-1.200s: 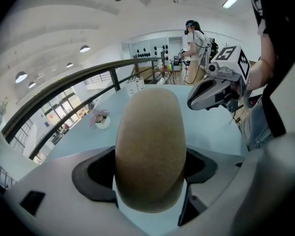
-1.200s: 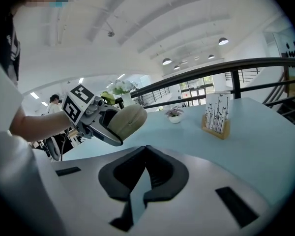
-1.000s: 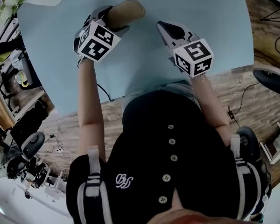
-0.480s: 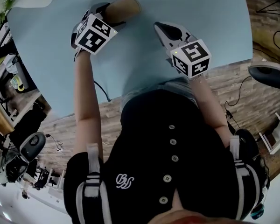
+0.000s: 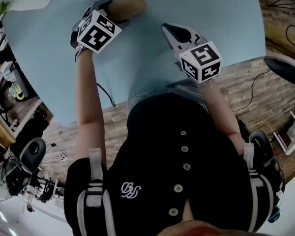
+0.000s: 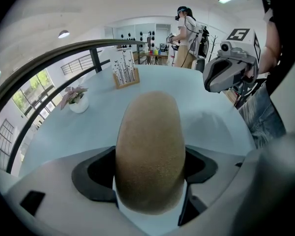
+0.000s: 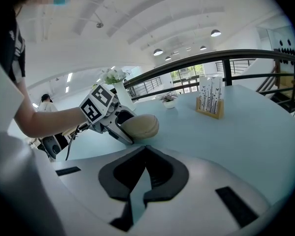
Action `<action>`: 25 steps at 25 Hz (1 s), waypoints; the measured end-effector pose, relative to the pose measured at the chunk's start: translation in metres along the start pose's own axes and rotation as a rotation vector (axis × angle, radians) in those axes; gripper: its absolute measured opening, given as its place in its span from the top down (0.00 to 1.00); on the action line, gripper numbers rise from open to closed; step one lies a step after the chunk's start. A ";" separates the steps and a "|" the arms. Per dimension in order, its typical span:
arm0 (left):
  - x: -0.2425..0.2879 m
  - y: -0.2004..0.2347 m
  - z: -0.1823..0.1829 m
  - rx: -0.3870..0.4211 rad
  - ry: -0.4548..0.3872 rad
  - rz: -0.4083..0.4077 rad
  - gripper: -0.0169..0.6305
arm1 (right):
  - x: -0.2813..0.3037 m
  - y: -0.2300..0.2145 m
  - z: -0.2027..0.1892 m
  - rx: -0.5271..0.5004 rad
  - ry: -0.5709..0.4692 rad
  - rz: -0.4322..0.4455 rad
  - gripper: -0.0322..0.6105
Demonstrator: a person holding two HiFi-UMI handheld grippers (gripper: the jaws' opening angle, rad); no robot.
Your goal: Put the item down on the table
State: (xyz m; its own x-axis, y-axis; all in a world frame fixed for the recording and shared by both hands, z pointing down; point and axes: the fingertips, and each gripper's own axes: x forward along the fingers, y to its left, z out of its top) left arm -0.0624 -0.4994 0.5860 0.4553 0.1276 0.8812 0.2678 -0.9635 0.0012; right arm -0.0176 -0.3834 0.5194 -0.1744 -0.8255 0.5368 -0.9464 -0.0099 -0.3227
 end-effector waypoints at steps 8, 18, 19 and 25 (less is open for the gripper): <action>0.009 -0.007 0.006 0.033 -0.005 -0.011 0.36 | -0.012 -0.005 -0.001 0.003 -0.003 -0.035 0.94; 0.009 -0.015 0.014 -0.010 -0.081 -0.027 0.29 | -0.022 -0.001 -0.003 0.002 -0.016 -0.062 0.94; 0.009 -0.017 0.016 -0.010 -0.089 -0.031 0.26 | -0.024 -0.002 -0.003 0.004 -0.018 -0.068 0.94; 0.001 -0.020 0.037 -0.051 -0.182 -0.009 0.16 | -0.036 -0.004 -0.005 0.003 -0.024 -0.077 0.94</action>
State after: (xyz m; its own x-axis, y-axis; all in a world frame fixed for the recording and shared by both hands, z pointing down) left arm -0.0362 -0.4713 0.5693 0.6004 0.1721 0.7810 0.2314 -0.9722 0.0363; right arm -0.0084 -0.3504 0.5054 -0.0947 -0.8353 0.5416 -0.9560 -0.0754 -0.2835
